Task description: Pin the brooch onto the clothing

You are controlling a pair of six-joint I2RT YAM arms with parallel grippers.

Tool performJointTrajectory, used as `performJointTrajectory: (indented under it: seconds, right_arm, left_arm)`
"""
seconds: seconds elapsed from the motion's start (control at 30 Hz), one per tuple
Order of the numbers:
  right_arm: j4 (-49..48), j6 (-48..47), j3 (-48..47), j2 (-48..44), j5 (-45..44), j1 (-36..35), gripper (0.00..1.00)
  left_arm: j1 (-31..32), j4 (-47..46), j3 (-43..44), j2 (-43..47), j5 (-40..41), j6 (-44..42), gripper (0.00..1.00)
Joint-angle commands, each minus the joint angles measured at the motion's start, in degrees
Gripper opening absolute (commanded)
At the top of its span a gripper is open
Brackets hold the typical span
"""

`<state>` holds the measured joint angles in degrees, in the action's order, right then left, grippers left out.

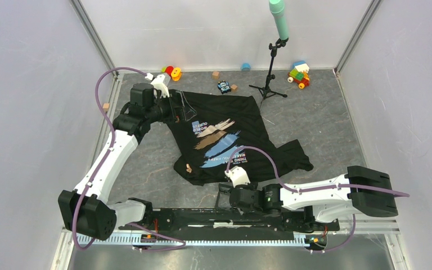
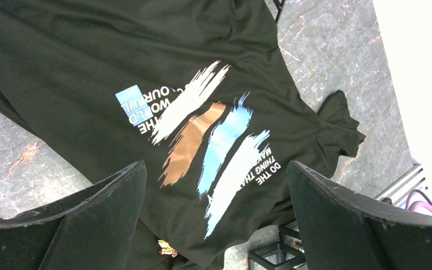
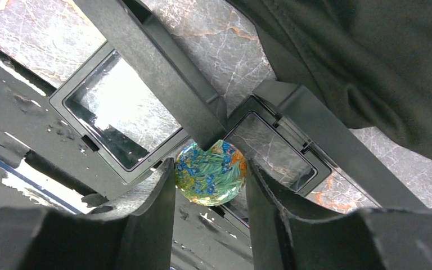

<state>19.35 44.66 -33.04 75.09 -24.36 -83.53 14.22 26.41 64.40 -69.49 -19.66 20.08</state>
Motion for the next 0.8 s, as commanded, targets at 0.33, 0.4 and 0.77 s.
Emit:
performJointTrajectory:
  seconds: [0.33,0.4,0.77]
  right_arm:
    - [2.24,-2.8,-3.88,-4.72,-1.7,-0.27,0.34]
    - [0.47,-4.78,-3.71,-6.95,-1.08,-0.26,0.34]
    - [-4.0,-18.7,-7.22,-12.96,-3.84,2.18,0.34]
  left_arm:
    - [-0.16,-2.37,-0.02,0.41,-1.65,-0.13,1.0]
    - [-0.11,-2.42,-0.3,0.64,-1.98,-0.17,1.0]
    - [7.34,0.74,-7.09,2.01,-13.28,-0.48,0.97]
